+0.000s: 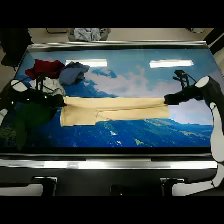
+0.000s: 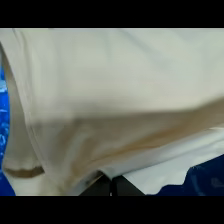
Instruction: Fold the shirts.
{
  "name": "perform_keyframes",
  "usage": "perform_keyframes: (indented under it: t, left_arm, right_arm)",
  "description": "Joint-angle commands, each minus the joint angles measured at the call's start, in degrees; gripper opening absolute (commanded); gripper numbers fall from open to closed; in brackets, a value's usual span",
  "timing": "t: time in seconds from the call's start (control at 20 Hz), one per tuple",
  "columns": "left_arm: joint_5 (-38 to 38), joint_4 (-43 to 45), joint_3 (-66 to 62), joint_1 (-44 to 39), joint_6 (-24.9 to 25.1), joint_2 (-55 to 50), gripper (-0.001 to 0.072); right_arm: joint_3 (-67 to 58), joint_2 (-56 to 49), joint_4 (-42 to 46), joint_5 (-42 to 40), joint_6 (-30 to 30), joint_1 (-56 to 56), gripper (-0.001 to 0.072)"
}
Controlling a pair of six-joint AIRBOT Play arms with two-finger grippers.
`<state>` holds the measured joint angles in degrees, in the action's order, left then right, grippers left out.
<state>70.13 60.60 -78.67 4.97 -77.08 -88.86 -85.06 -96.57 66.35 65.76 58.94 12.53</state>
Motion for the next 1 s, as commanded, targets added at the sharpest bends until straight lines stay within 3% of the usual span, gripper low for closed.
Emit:
perform_keyframes:
  t: [0.0,0.25,0.3,0.35,0.4,0.45,0.5,0.65,0.85,0.95]
  left_arm:
    - [3.2,0.0,-11.4,0.1,-0.1,-11.0,0.0019]
    - [3.1,-0.1,-13.2,0.0,-4.5,-16.8,0.0024]
    - [3.3,-0.7,-13.2,0.0,-5.5,-17.2,0.0057]
    - [3.5,-1.4,-13.3,0.0,-5.5,-17.2,0.0257]
    - [4.5,-1.5,-13.8,0.2,-5.5,-16.8,0.0485]
    - [5.7,-1.5,-14.7,0.4,-5.4,-16.4,0.0511]
    - [7.3,-1.5,-15.8,0.7,-5.1,-15.7,0.0512]
    - [8.2,-1.5,-17.0,1.0,-3.8,-11.7,0.0511]
    - [7.8,-1.5,-17.0,-0.8,-3.7,-4.3,0.0511]
    - [6.3,-1.5,-17.0,-2.8,-3.7,-1.1,0.0511]
  right_arm:
    - [-5.9,-7.2,-1.0,-1.6,3.7,-1.3,0.0032]
    - [-5.9,-10.8,-1.3,-1.1,3.9,-1.3,0.0034]
    - [-5.9,-10.8,-1.8,-0.9,3.9,-1.3,0.0035]
    - [-6.1,-10.4,-2.9,-0.6,3.6,-1.2,0.0063]
    - [-6.9,-9.9,-3.3,0.7,1.8,-1.2,0.0219]
    - [-7.9,-9.1,-3.0,2.1,-1.8,-1.2,0.0504]
    - [-8.7,-8.1,-1.6,3.5,-4.2,-0.8,0.0663]
    - [-8.9,-7.8,-1.7,6.5,-2.5,3.5,0.0668]
    - [-8.5,-12.9,-10.3,16.5,-1.0,9.2,0.0676]
    - [-8.3,-15.3,-11.7,17.7,-0.1,8.4,0.0683]
